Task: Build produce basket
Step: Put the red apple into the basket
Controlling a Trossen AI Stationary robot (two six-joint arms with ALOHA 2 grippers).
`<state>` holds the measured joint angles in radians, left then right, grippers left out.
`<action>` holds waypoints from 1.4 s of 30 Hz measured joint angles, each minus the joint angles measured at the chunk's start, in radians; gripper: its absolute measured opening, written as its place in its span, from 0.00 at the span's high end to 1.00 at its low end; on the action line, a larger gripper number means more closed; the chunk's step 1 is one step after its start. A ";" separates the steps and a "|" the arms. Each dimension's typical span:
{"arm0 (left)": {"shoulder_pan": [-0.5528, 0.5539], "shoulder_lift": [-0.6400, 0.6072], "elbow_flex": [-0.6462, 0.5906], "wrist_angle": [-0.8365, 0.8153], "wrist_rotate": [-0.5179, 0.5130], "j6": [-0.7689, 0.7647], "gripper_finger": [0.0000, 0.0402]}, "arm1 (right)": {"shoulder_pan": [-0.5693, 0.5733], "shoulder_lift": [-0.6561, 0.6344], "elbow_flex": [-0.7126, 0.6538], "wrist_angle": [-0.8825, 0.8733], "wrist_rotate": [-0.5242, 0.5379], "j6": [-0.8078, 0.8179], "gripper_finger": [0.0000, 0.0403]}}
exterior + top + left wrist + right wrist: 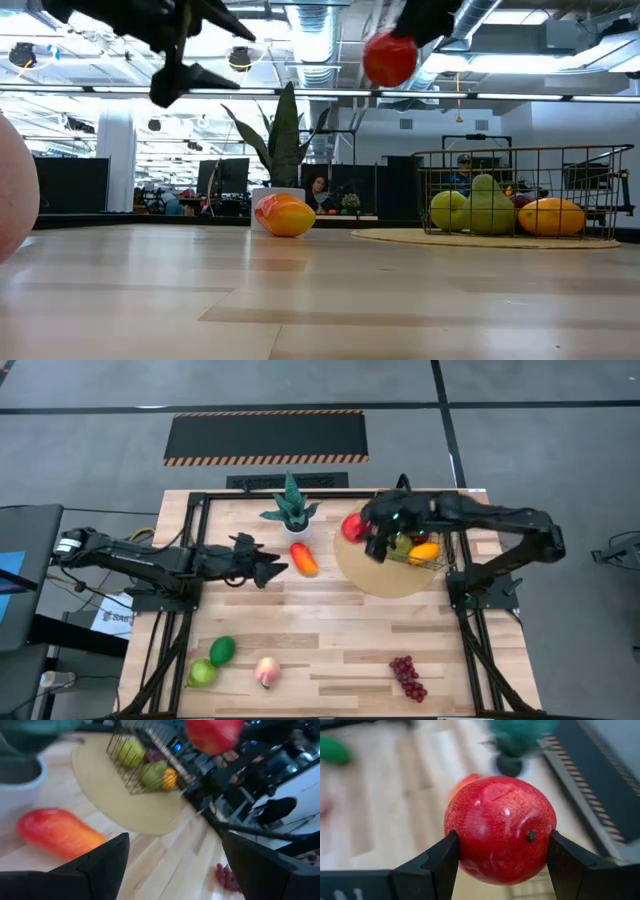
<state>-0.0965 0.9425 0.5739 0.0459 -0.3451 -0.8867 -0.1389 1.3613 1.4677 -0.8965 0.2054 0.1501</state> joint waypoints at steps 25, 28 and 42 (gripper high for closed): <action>0.000 -0.092 0.000 -0.113 -0.087 0.030 0.23 | -0.337 0.000 -0.176 -0.172 0.030 0.025 0.38; 0.000 -0.092 0.000 -0.118 -0.087 0.030 0.23 | -0.334 0.000 -0.248 -0.101 0.001 0.027 0.38; 0.000 -0.092 0.000 -0.133 -0.087 0.030 0.23 | -0.335 -0.001 -0.397 0.100 -0.086 0.059 0.38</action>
<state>-0.0966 0.8505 0.5735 -0.0870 -0.4317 -0.8570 -0.4740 1.3605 1.0710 -0.7960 0.1196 0.2088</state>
